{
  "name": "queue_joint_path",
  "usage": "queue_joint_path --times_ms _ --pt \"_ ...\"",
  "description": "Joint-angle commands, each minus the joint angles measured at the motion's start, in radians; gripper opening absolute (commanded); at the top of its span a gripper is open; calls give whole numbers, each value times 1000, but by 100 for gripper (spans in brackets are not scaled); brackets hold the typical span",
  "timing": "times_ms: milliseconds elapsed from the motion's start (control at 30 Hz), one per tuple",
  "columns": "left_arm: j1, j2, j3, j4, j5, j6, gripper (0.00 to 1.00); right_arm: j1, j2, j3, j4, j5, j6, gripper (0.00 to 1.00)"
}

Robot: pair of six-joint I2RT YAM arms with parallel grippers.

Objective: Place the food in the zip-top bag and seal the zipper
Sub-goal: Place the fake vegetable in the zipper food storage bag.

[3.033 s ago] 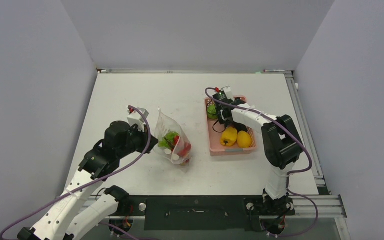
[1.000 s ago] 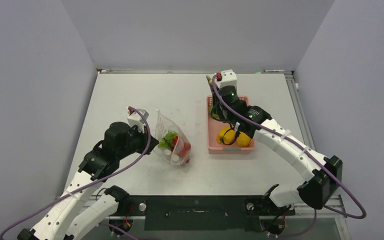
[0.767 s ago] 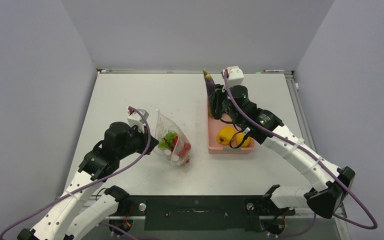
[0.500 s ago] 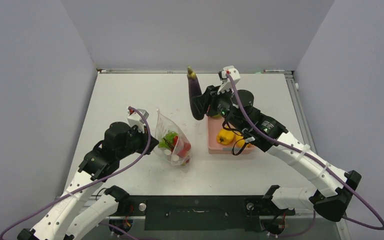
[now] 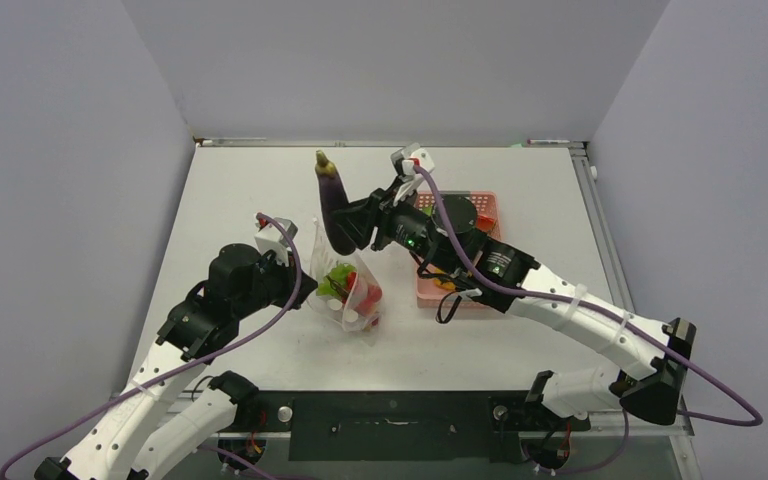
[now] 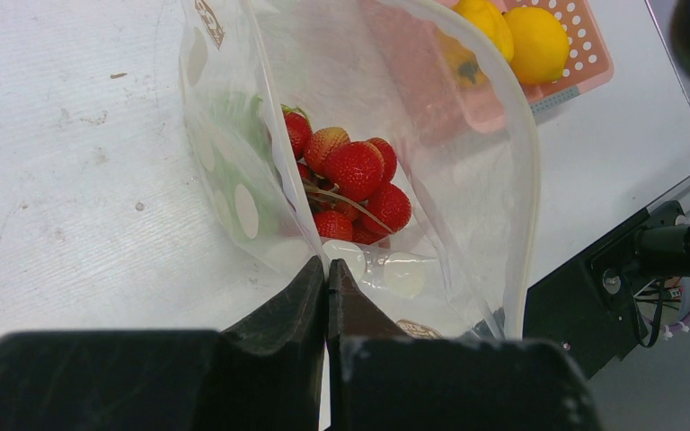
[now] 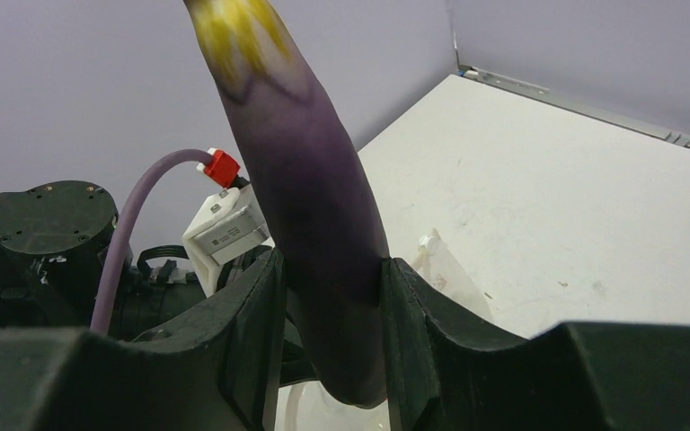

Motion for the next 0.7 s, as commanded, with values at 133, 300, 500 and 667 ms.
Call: queue_joint_path --times_ms 133,300,500,667 --pt "8 -10 5 44 18 0 0 42 68 -6 120 6 -19 10" --pt "8 -11 5 44 19 0 0 43 86 -38 136 55 -48 10" --pt "8 -9 6 45 18 0 0 45 116 -62 145 60 -62 10" --pt "9 -8 5 44 18 0 0 46 141 -83 173 67 -78 10"
